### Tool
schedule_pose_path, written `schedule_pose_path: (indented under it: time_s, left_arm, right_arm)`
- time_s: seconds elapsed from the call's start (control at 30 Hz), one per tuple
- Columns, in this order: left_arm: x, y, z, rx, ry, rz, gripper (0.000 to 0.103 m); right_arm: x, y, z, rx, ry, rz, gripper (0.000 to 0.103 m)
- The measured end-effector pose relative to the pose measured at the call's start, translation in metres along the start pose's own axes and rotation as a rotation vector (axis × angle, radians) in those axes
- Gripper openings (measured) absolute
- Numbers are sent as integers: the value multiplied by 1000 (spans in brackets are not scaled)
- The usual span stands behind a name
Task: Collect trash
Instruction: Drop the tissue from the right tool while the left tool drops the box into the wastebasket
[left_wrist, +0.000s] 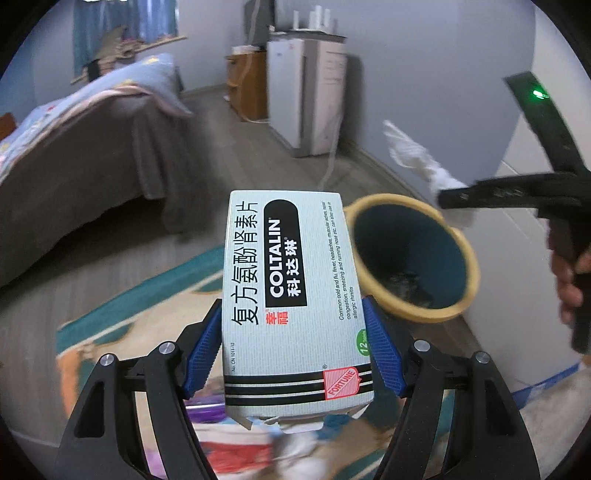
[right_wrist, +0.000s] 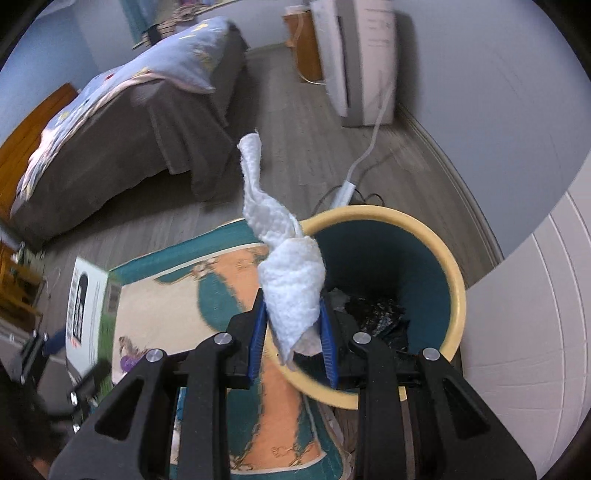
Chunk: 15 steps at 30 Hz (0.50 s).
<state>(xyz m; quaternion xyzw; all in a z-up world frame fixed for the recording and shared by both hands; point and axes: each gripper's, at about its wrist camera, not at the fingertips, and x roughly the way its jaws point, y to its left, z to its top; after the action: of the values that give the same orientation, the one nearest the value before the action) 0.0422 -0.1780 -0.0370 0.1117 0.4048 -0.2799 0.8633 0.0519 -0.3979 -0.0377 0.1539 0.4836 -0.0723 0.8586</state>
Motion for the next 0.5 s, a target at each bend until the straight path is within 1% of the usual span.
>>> schedule_pose_path:
  time_s: [0.17, 0.23, 0.3, 0.5]
  left_arm:
    - [32, -38, 6, 53, 61, -62, 74]
    - [48, -51, 10, 57, 88, -91, 74]
    - [62, -61, 13, 65, 106, -102, 74]
    - [106, -87, 27, 139, 143, -83, 74]
  right_arm:
    - [11, -26, 3, 48, 15, -31, 26]
    - [16, -36, 3, 63, 18, -49, 26]
    - [19, -48, 2, 90, 26, -50, 26]
    - [25, -79, 1, 167, 43, -56, 27]
